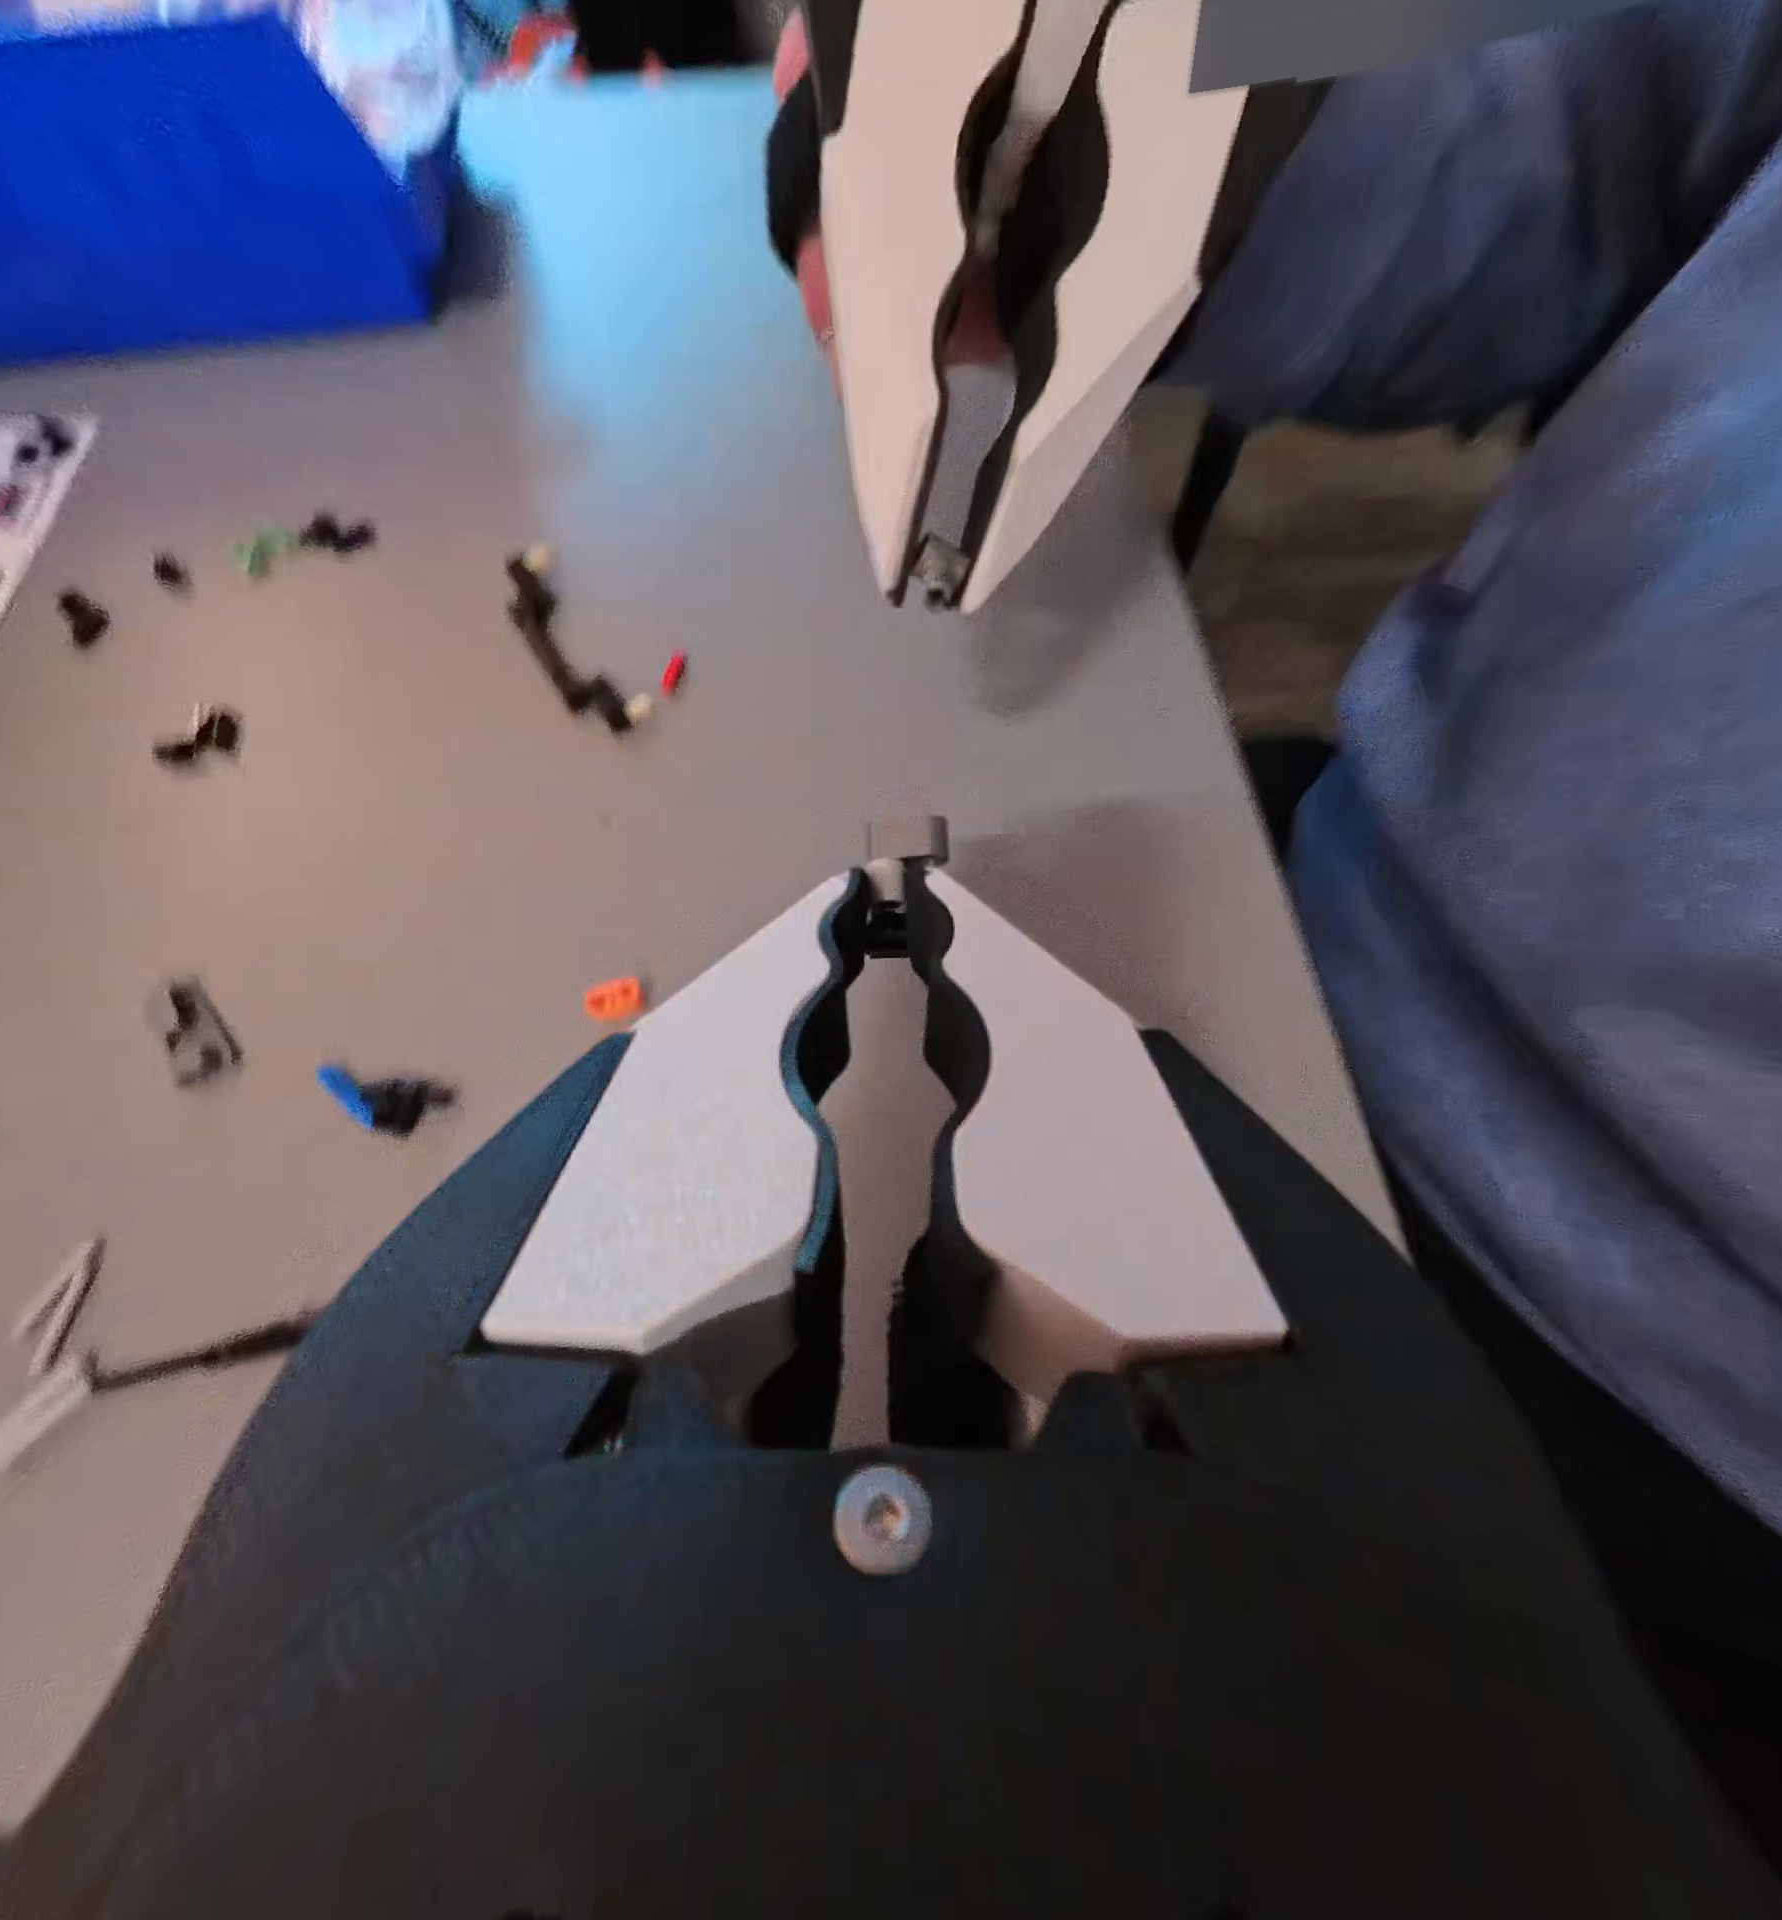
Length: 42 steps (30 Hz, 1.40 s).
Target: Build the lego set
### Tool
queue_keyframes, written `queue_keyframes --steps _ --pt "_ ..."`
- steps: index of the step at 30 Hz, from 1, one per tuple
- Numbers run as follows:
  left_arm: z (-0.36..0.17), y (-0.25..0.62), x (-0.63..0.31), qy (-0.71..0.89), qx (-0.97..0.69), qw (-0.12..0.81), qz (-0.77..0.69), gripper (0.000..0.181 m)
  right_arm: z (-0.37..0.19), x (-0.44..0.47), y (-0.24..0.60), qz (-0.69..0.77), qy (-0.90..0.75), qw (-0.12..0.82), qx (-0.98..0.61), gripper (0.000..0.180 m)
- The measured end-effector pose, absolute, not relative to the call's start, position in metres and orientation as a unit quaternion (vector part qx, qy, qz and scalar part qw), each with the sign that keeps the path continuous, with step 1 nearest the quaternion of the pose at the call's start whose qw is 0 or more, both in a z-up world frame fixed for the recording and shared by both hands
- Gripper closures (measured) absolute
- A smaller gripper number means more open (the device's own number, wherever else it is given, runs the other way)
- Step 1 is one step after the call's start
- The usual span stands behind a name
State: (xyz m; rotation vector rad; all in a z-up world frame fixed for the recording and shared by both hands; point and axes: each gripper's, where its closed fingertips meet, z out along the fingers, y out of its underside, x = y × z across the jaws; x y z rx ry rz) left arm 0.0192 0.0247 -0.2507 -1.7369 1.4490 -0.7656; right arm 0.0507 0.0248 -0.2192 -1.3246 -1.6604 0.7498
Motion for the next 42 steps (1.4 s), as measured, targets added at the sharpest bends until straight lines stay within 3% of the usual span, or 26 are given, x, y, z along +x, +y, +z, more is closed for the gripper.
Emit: queue_keyframes --steps 6,13,16,36,42 --pt "-0.317 0.033 -0.013 0.554 -0.77 0.283 -0.136 0.176 -0.29 0.036 0.029 0.293 -0.705 0.318 -0.563 0.174" --pt "-0.329 0.035 -0.019 0.559 -0.772 0.286 -0.1 0.17 -0.317 0.017 0.027 0.295 -0.728 0.252 -0.565 0.174" --pt "-0.33 0.035 -0.019 0.555 -0.77 0.3 -0.097 0.163 -0.322 0.012 0.029 0.294 -0.733 0.242 -0.565 0.174" --pt "-0.328 0.035 -0.01 0.567 -0.742 0.348 -0.084 0.165 -0.33 0.006 0.027 0.3 -0.74 0.225 -0.558 0.174" --pt "-0.327 0.04 -0.012 0.561 -0.743 0.36 -0.06 0.158 -0.33 0.005 0.027 0.299 -0.743 0.226 -0.555 0.174"
